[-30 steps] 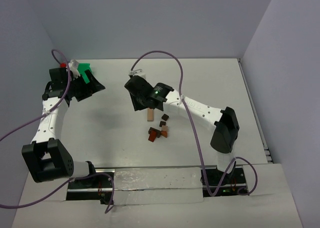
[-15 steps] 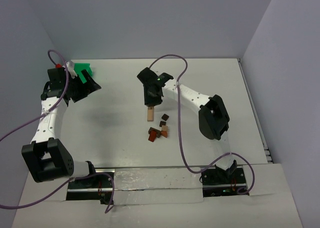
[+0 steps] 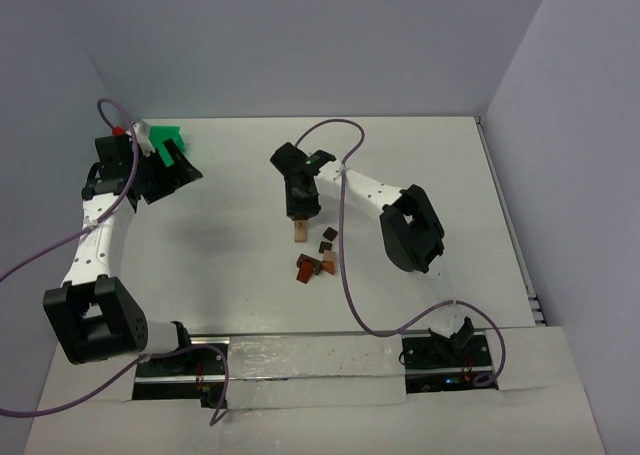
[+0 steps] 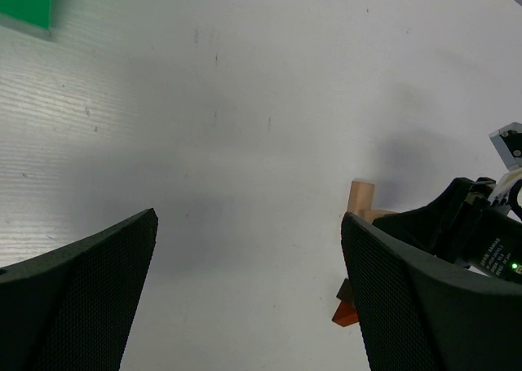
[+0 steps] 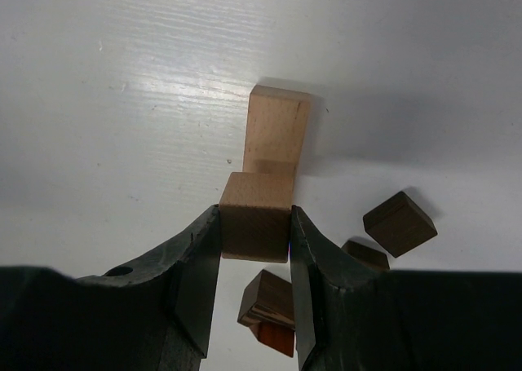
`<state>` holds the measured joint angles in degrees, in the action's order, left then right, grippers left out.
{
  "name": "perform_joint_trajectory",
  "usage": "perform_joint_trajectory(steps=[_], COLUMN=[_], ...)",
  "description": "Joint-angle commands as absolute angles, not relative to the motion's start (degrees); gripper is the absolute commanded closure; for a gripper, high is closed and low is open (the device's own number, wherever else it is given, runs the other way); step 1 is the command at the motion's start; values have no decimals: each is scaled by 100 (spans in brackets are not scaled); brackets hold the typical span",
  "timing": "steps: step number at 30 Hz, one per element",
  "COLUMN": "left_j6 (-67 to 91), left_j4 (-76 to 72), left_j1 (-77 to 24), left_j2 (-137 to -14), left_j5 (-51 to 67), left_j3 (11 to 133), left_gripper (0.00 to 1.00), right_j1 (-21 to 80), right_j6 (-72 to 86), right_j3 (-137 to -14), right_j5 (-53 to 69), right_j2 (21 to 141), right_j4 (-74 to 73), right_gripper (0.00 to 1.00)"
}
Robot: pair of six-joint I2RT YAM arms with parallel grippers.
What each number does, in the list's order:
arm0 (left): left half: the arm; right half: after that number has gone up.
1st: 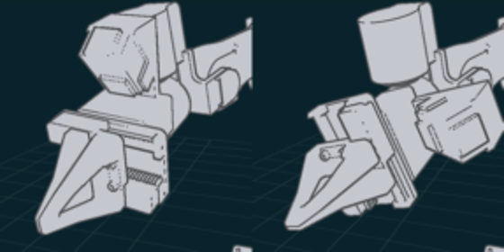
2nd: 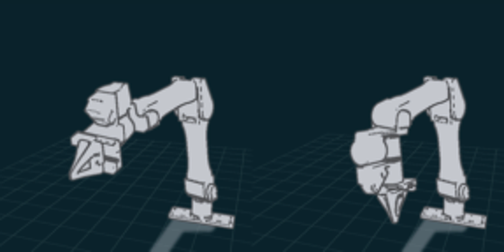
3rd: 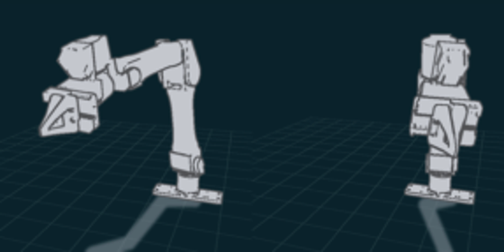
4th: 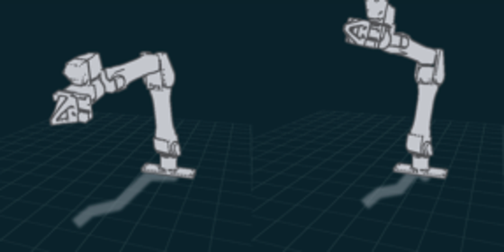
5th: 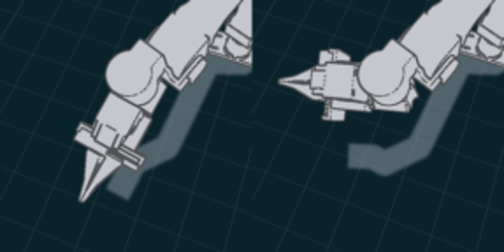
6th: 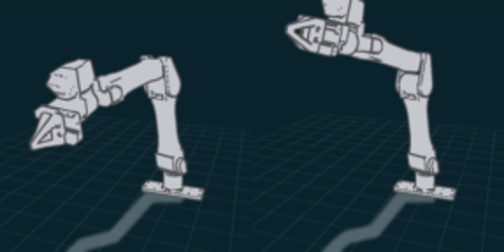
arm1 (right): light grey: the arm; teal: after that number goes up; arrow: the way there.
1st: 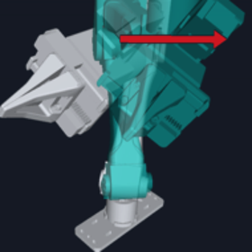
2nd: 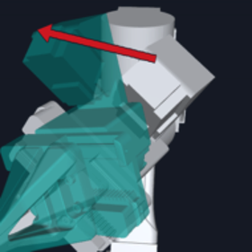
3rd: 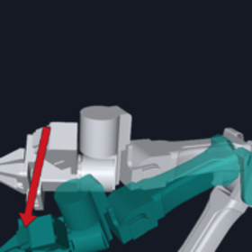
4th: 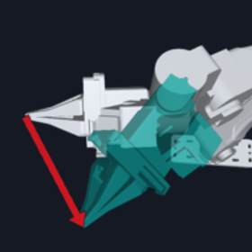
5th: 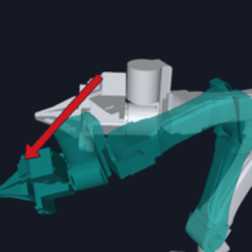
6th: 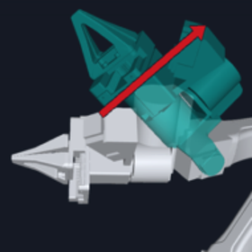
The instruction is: Build the wood block tower
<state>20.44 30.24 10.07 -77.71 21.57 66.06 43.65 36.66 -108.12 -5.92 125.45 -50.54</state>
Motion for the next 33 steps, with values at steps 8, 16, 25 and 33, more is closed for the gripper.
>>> perform_joint_trajectory(steps=[8, 16, 25, 33], left_j6=[1864, 1868, 1881, 1872], left_j4=[2890, 2865, 2856, 2856], left_j1=[1037, 1037, 1029, 1037], left_j2=[-7659, -7642, -7656, -7668], left_j5=[2479, 2443, 2469, 2483], left_j3=[6788, 6754, 6759, 6746], left_gripper=[1, 1, 1, 1], right_j1=[4319, 4320, 4298, 4289], right_j6=[3803, 3951, 3981, 3999], right_j3=[-11252, -11254, -11180, -11171], right_j5=[-853, -937, -976, -971], right_j2=[12733, 12687, 12727, 12806], right_j4=[-5065, -5032, -5010, -5010], right_gripper=[100, 100, 100, 94])
